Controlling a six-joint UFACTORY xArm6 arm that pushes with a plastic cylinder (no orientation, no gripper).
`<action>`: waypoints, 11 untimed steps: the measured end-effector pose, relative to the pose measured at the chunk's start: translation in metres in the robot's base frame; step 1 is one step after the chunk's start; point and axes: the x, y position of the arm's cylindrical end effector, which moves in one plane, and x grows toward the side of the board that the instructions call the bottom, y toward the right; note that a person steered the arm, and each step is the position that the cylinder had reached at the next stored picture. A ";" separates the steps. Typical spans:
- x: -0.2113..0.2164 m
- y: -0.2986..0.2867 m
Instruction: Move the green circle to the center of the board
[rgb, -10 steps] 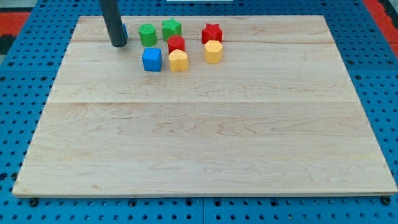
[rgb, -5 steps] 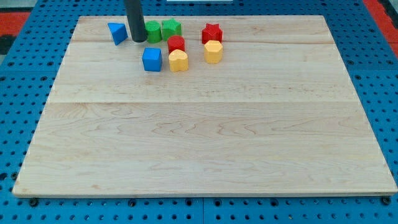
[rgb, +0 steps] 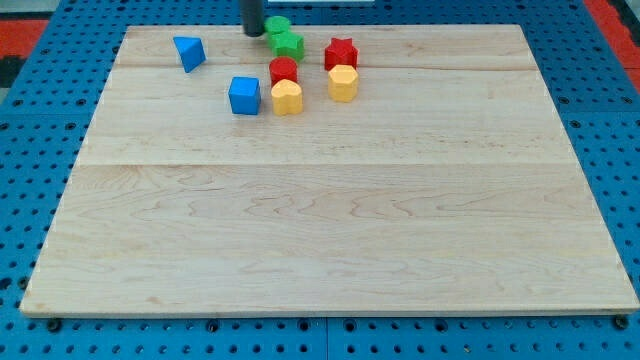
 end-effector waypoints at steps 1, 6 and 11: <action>0.041 0.054; -0.011 0.089; 0.141 0.112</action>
